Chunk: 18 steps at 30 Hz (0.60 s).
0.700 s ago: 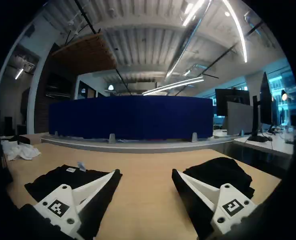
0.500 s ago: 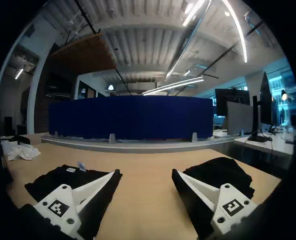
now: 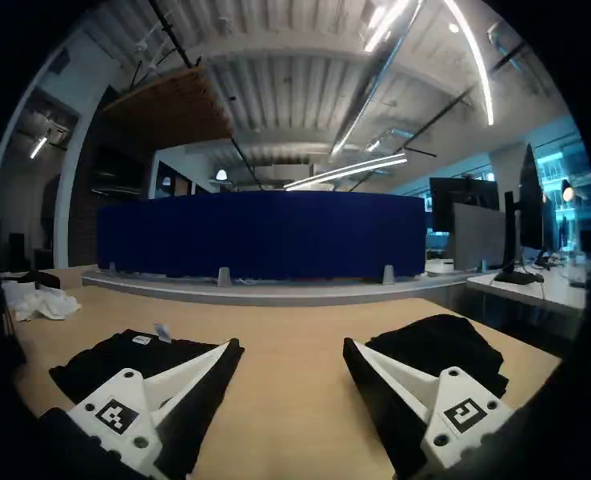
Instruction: Fold towel
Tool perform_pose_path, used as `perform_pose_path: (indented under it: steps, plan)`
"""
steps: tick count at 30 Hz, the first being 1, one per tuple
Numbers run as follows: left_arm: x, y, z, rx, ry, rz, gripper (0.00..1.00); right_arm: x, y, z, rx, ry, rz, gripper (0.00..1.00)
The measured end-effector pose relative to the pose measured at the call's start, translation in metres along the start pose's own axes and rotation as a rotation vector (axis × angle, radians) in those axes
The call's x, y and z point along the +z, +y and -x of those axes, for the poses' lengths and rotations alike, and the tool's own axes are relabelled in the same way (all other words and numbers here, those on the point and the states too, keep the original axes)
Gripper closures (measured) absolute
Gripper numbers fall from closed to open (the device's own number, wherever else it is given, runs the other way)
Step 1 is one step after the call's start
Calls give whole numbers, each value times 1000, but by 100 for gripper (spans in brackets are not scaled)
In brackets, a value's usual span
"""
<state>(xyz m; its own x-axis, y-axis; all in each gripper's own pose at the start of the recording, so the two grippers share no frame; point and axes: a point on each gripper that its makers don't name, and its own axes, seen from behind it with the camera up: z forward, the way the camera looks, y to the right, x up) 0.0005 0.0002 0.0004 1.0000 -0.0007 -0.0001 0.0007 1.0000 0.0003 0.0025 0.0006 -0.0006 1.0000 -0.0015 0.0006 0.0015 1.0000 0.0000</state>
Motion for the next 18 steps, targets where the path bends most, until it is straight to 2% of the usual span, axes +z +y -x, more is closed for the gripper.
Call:
perform_pose_path:
  steps: [18]
  plan:
    - [-1, 0, 0, 2, 0, 0, 4, 0, 0, 1, 0, 0, 0, 0]
